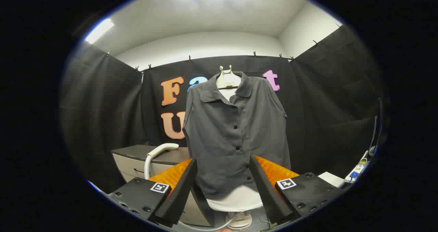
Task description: Iron the clothes twice with a garment steamer, once on the left side and once on the right side.
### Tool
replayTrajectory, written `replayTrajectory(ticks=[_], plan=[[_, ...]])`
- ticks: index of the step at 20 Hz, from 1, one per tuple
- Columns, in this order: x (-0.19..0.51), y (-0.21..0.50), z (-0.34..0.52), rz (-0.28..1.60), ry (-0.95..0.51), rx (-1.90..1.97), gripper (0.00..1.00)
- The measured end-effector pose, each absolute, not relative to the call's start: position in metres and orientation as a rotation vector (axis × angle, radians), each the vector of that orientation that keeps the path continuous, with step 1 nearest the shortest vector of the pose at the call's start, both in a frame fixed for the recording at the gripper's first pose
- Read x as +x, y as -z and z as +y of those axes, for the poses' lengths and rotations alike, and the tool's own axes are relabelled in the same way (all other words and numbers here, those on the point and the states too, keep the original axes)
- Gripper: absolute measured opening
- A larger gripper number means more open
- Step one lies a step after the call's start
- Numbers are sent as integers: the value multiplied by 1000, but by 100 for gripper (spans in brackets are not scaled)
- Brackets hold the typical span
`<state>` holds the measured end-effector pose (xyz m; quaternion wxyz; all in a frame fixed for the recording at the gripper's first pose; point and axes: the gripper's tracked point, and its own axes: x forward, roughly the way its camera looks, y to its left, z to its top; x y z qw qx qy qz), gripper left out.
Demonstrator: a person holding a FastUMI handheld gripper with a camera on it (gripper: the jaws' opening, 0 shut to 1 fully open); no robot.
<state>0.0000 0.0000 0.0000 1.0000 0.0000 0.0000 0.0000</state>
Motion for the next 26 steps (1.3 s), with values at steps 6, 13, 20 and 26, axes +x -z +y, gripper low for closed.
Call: replayTrajectory(ticks=[6, 13, 20, 26], plan=[[2, -2, 1, -5, 10, -16, 98], [9, 0, 5, -7, 13, -15, 98], [16, 0, 5, -7, 16, -5, 98], [18, -10, -10, -44, 112, -17, 98]])
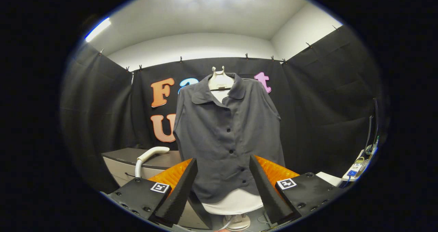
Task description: Iron the clothes twice with a garment steamer, once on the left side and once on the right side.
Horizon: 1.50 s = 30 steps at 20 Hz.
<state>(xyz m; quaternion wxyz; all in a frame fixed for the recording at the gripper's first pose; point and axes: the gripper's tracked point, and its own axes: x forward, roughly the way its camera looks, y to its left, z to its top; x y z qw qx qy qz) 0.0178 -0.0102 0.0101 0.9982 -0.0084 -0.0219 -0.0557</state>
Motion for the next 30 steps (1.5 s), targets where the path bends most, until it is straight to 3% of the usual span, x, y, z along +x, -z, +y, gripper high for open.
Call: replayTrajectory(ticks=[8, 16, 23, 30], plan=[[39, -38, 23, -74, 125, 24, 98], [152, -56, 152, 80, -60, 43, 98], [273, 6, 265, 313, -172, 77, 98], [351, 93, 343, 539, -228, 25, 98]])
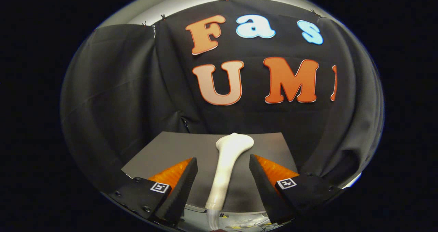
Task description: Iron the clothes twice with a garment steamer, once on the left side and once on the right side.
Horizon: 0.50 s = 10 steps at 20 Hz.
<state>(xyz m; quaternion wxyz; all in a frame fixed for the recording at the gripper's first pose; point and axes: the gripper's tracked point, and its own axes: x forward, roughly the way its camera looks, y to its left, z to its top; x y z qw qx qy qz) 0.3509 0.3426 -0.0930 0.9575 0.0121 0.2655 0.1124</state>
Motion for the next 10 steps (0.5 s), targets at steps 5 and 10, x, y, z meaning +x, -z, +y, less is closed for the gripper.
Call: replayTrajectory(ticks=[5, 10], plan=[[382, 144, 346, 661, -179, -84, 98], [393, 182, 348, 741, -158, -109, 98]])
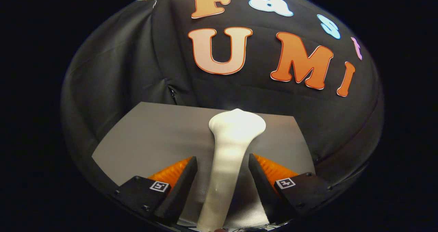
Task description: Iron the clothes twice with a garment steamer, once on the left side and once on the right side.
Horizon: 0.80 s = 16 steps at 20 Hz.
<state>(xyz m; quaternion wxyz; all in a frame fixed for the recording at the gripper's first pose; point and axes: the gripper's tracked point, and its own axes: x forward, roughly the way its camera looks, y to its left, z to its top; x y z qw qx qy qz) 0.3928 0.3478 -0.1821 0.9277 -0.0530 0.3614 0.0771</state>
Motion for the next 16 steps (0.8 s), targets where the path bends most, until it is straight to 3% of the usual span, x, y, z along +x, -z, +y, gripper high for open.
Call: replayTrajectory(ticks=[8, 16], plan=[[403, 201, 353, 750, -175, -115, 96], [402, 202, 357, 690, -233, -72, 60]])
